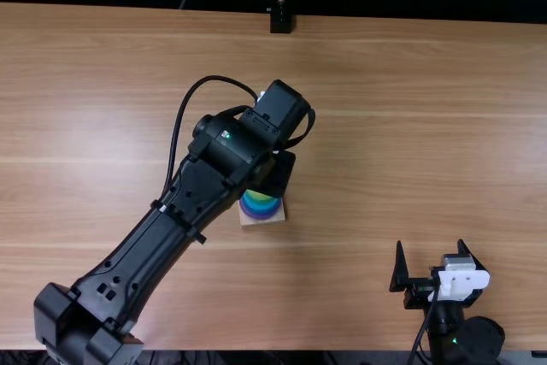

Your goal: Build the Hanoi tower: stack the rings onto the peg from bottom to top in this color order: purple, dark blue, light blue, dark green, light green, yellow, orange.

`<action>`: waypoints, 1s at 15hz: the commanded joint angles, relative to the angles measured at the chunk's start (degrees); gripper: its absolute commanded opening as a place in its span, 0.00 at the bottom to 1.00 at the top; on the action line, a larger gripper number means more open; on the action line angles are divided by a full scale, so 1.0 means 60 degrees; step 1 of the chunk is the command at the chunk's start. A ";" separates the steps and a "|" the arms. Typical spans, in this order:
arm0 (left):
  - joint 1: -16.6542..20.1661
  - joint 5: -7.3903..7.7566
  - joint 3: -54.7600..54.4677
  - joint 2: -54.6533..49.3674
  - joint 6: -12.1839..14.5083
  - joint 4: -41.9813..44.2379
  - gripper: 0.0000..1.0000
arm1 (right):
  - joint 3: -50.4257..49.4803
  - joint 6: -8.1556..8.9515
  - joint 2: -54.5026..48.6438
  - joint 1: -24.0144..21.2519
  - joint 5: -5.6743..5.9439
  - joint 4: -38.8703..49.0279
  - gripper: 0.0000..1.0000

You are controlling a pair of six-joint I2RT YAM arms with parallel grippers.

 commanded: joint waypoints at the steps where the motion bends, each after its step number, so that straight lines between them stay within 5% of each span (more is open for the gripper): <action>1: -0.0086 0.0000 -0.0349 0.0214 -0.0036 0.0007 0.00 | -0.0657 -0.0024 -0.0122 -0.0101 0.0027 -0.0503 1.00; 6: -0.0174 0.0194 -0.0657 0.0521 -0.0018 0.0060 0.00 | -0.0657 -0.0041 -0.0122 -0.0101 0.0027 -0.0503 1.00; 7: -0.0174 0.0264 -0.0657 0.0536 -0.0001 0.0060 0.20 | -0.0657 -0.0024 -0.0122 -0.0101 0.0027 -0.0503 1.00; 9: -0.0159 0.0967 -0.0613 0.0536 -0.0001 0.0024 1.00 | -0.0657 -0.0041 -0.0122 -0.0101 0.0027 -0.0503 1.00; 11: -0.0071 0.2057 -0.0598 0.0507 -0.0018 -0.0011 1.00 | -0.0657 -0.0024 -0.0122 -0.0101 0.0027 -0.0503 1.00; 12: -0.0027 0.2233 -0.0613 0.0463 -0.0018 0.0007 1.00 | -0.0657 -0.0041 -0.0122 -0.0101 0.0027 -0.0503 1.00; 15: 0.0061 0.2162 -0.0569 0.0302 0.0034 0.0042 1.00 | -0.0657 -0.0041 -0.0122 -0.0101 0.0027 -0.0503 1.00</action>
